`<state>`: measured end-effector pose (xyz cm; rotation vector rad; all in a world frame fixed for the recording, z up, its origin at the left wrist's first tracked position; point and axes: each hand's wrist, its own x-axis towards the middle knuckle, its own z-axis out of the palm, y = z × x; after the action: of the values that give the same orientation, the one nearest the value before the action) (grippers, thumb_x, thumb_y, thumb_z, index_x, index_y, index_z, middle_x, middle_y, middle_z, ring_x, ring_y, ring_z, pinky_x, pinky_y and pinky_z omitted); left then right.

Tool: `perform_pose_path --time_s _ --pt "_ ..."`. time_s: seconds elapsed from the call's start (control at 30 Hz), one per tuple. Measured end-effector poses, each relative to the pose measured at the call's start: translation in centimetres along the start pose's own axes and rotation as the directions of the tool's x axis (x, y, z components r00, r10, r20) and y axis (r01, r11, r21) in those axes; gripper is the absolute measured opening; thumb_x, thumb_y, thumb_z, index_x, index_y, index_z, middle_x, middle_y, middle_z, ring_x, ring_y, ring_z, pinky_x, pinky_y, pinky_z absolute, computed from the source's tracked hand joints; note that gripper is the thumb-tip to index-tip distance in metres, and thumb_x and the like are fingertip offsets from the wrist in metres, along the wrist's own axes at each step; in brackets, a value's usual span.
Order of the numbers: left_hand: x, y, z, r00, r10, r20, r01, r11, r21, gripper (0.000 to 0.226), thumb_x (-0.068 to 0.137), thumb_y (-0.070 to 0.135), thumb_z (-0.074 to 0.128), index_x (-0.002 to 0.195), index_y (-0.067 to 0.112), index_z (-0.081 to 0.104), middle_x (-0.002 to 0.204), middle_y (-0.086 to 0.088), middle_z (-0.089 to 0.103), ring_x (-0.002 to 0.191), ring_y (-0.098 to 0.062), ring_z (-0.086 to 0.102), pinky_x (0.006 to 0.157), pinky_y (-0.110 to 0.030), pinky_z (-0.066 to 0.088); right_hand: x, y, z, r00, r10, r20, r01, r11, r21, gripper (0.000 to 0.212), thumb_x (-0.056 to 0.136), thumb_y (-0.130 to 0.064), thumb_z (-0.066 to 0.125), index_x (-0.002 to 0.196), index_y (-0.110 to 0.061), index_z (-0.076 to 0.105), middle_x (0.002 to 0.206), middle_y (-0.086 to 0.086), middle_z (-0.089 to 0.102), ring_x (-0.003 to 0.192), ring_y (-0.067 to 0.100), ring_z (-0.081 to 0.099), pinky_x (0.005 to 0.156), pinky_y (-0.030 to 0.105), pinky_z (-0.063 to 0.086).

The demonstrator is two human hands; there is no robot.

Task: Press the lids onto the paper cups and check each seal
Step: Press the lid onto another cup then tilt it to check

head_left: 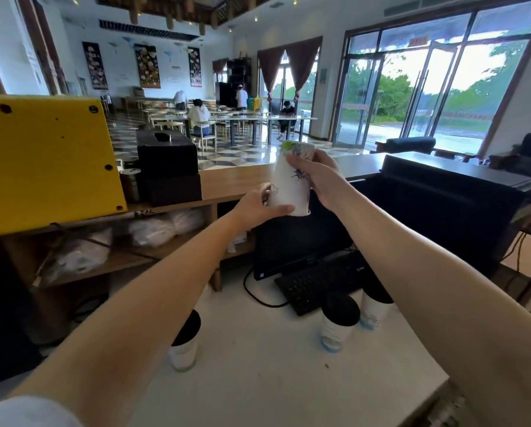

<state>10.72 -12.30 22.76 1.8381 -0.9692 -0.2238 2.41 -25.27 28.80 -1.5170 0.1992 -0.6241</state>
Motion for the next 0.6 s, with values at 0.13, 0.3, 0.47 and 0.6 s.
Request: perform_pose_path --time_s 0.13,0.3,0.47,0.6 --pt "0.9 -0.1 -0.2 0.997 -0.064 0.034 0.065 0.997 -0.028 0.075 0.073 0.032 0.077 0.135 0.009 0.041 0.129 -0.009 0.056 0.115 -0.022 0.055 0.101 -0.039 0.045 1.1 0.0 0.4 0.999 -0.039 -0.002 0.037 0.970 -0.242 0.052 0.072 -0.028 0.079 0.115 -0.011 0.056 0.106 0.003 0.066 0.091 0.019 0.064 0.077 0.032 0.055" --pt "1.8 -0.3 -0.4 0.989 -0.123 0.079 0.127 0.991 -0.043 0.080 0.073 0.027 0.079 0.137 0.010 0.035 0.130 -0.008 0.054 0.117 -0.022 0.053 0.104 -0.042 0.042 2.0 0.4 0.5 0.999 -0.040 -0.022 0.031 0.945 -0.326 0.057 0.073 -0.029 0.078 0.120 -0.010 0.052 0.113 0.006 0.062 0.097 0.021 0.061 0.081 0.034 0.054" --pt "2.4 -0.2 -0.2 0.982 -0.144 0.119 0.145 0.989 0.002 0.076 0.071 0.026 0.080 0.134 0.009 0.039 0.129 -0.009 0.056 0.116 -0.024 0.053 0.104 -0.044 0.042 2.3 0.6 0.3 0.999 -0.032 -0.003 0.029 0.928 -0.373 0.062 0.073 -0.029 0.078 0.124 -0.010 0.049 0.118 0.007 0.060 0.102 0.023 0.059 0.085 0.036 0.053" --pt "2.7 -0.4 0.1 0.985 -0.134 0.112 0.130 0.990 0.046 0.072 0.070 0.028 0.080 0.130 0.009 0.045 0.123 -0.008 0.059 0.113 -0.024 0.055 0.102 -0.045 0.043 2.4 0.7 0.2 0.999 -0.041 0.012 0.042 0.911 -0.411 0.063 0.073 -0.029 0.078 0.125 -0.010 0.049 0.119 0.008 0.060 0.103 0.024 0.059 0.087 0.037 0.053"
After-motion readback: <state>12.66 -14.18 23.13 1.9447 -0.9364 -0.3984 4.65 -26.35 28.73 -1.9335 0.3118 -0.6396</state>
